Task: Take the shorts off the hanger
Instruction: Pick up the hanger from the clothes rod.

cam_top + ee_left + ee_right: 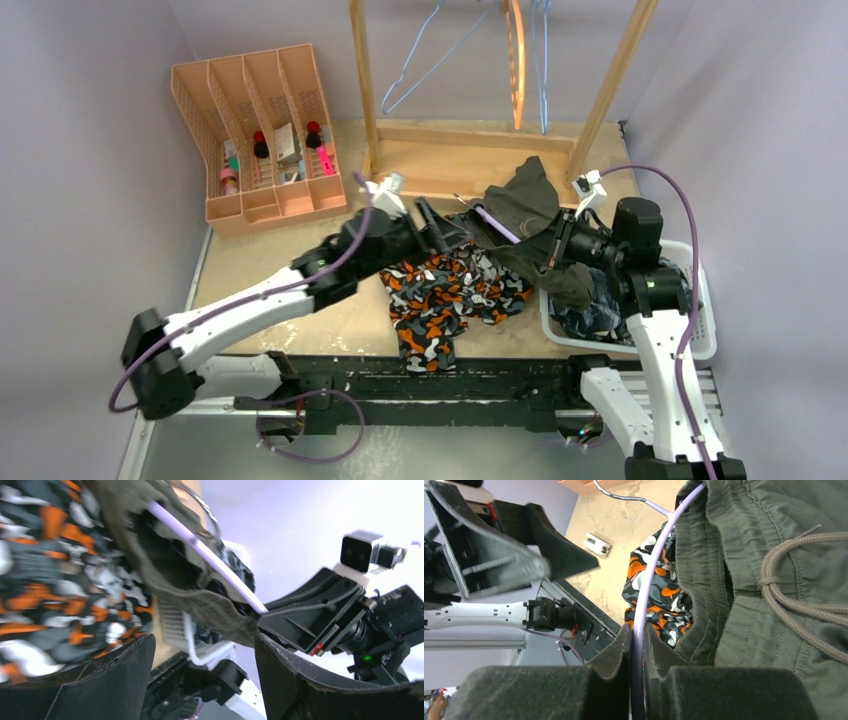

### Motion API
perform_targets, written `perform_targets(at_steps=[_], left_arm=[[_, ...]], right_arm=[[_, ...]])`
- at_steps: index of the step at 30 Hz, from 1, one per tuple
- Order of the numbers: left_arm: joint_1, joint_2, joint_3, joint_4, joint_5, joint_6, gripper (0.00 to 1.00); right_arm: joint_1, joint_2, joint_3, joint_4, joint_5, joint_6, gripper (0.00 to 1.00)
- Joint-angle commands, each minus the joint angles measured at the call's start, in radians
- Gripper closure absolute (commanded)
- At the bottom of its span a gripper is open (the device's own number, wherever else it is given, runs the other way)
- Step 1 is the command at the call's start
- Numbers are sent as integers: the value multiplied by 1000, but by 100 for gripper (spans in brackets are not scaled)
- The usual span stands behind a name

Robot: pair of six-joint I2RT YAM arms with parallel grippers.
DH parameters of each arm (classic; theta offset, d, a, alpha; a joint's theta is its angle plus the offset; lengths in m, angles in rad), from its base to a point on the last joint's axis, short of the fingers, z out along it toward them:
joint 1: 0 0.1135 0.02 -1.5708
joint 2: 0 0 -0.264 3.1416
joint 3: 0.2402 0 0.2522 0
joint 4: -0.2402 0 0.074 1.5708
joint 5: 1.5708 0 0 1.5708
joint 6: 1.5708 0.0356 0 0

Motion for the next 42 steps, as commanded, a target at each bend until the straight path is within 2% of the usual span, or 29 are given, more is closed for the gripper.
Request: perform_targets(at_steps=[1, 3, 5, 8, 14, 16, 23, 26, 29, 32, 34, 36, 37, 42], left_arm=[[-136, 172, 154, 223, -33, -56, 28], [-158, 203, 170, 236, -99, -103, 28], [-158, 177, 97, 308, -182, -152, 28], [-157, 164, 74, 341, -267, -173, 29], [-159, 292, 120, 438, -210, -216, 38], [-157, 328, 148, 419, -200, -217, 40], [-158, 345, 122, 397, -238, -284, 41], [-154, 388, 156, 447, -238, -267, 51], [-138, 445, 269, 421, -197, -201, 71], [-102, 465, 308, 409, -157, -162, 91], [-62, 445, 287, 398, -144, -167, 100], [-18, 400, 258, 378, -148, -164, 100], [4, 373, 252, 357, -153, -154, 100], [57, 231, 299, 195, -157, -39, 100]], right_arm=[[7, -6, 65, 60, -39, -17, 100], [7, -10, 65, 65, -47, -15, 100], [7, -12, 64, 63, -46, -14, 100], [7, -17, 64, 57, -58, -18, 100], [7, -26, 70, 60, -84, -21, 100], [7, -31, 75, 62, -78, -17, 100], [7, -31, 76, 68, -96, -15, 100], [7, -34, 75, 70, -119, -22, 100], [7, -37, 80, 65, -135, -29, 100], [7, -36, 97, 51, -108, -27, 100], [7, -35, 119, 29, -87, -32, 80], [7, -36, 147, 1, -74, -42, 61], [7, -37, 161, -9, -63, -46, 56], [7, -27, 256, -93, 124, -71, 49]])
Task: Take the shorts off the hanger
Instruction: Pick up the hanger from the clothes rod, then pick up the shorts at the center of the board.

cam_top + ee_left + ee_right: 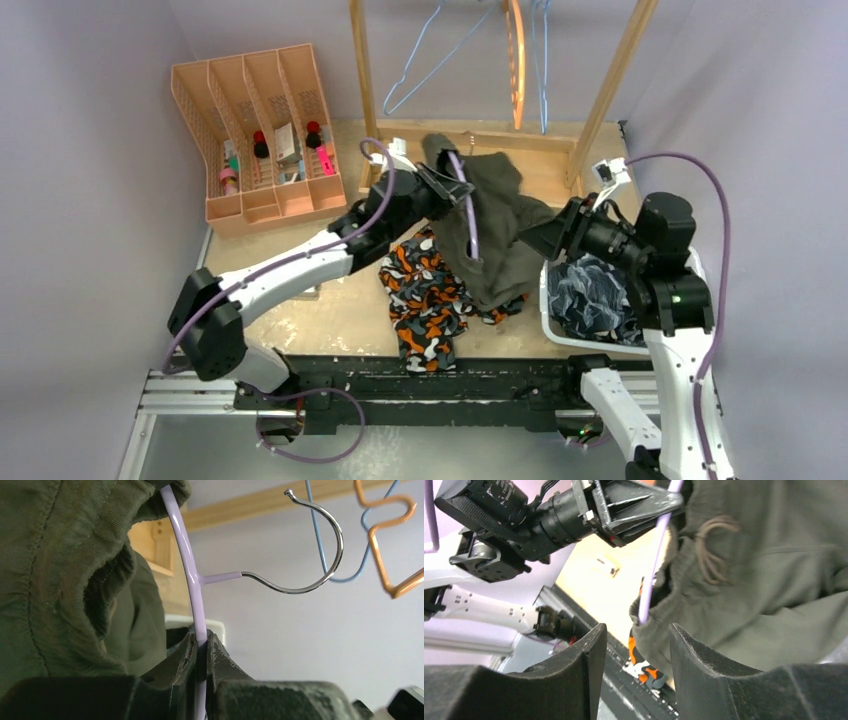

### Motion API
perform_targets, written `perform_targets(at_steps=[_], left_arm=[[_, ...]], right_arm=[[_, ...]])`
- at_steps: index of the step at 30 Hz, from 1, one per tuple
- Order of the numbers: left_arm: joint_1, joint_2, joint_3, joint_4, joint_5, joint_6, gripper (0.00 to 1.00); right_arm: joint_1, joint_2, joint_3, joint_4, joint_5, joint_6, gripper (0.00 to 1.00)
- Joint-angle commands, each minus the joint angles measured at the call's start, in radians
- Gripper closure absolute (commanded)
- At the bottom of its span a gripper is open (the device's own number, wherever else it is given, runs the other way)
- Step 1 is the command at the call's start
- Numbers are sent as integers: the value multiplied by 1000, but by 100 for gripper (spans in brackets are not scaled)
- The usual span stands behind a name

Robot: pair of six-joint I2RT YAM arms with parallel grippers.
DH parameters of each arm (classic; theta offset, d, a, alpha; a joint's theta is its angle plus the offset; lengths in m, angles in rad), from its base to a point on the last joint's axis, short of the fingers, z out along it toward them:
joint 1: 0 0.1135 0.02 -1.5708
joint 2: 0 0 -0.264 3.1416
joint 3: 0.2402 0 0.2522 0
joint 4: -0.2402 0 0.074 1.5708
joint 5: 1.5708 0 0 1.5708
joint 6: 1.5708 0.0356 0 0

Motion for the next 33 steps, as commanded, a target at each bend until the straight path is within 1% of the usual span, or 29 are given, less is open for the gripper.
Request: perform_targets(at_steps=[1, 3, 4, 9, 10, 12, 13, 16, 18, 20, 23, 25, 26, 30, 33], left_arm=[[39, -187, 64, -69, -22, 137, 100], [40, -229, 101, -99, 2, 166, 100], [40, -286, 139, -177, 21, 190, 100], [40, -453, 142, -383, -49, 233, 100], [41, -482, 144, -411, -59, 246, 100], [41, -534, 150, -473, -81, 264, 100], [41, -551, 150, -477, -80, 269, 100], [40, -569, 189, -450, -42, 281, 100], [41, -549, 266, -486, -13, 294, 100], [40, -514, 377, -578, -17, 329, 100], [41, -480, 529, -731, -63, 378, 100], [40, -484, 582, -768, -81, 397, 100], [40, -489, 600, -775, -89, 407, 100], [40, -489, 670, -826, -137, 441, 100], [40, -483, 753, -900, -216, 488, 100]], right_arm=[[2, -6, 86, -46, 145, -38, 48], [2, -9, 76, -52, 201, -33, 48], [2, -8, 32, -49, 238, -18, 48], [2, 20, -38, -36, 135, -39, 48], [3, 27, -48, -33, 133, -43, 46], [4, 35, -62, -30, 142, -56, 36], [4, 41, -66, -31, 148, -62, 33], [12, 74, -87, -21, 152, -76, 30], [40, 90, -105, 3, 174, -63, 29], [104, 104, -118, 33, 231, -35, 28], [252, 150, -122, 76, 341, 26, 27], [348, 174, -118, 103, 461, 64, 26], [387, 183, -116, 119, 495, 75, 25], [491, 214, -118, 186, 554, 87, 21], [584, 233, -145, 236, 618, 102, 17]])
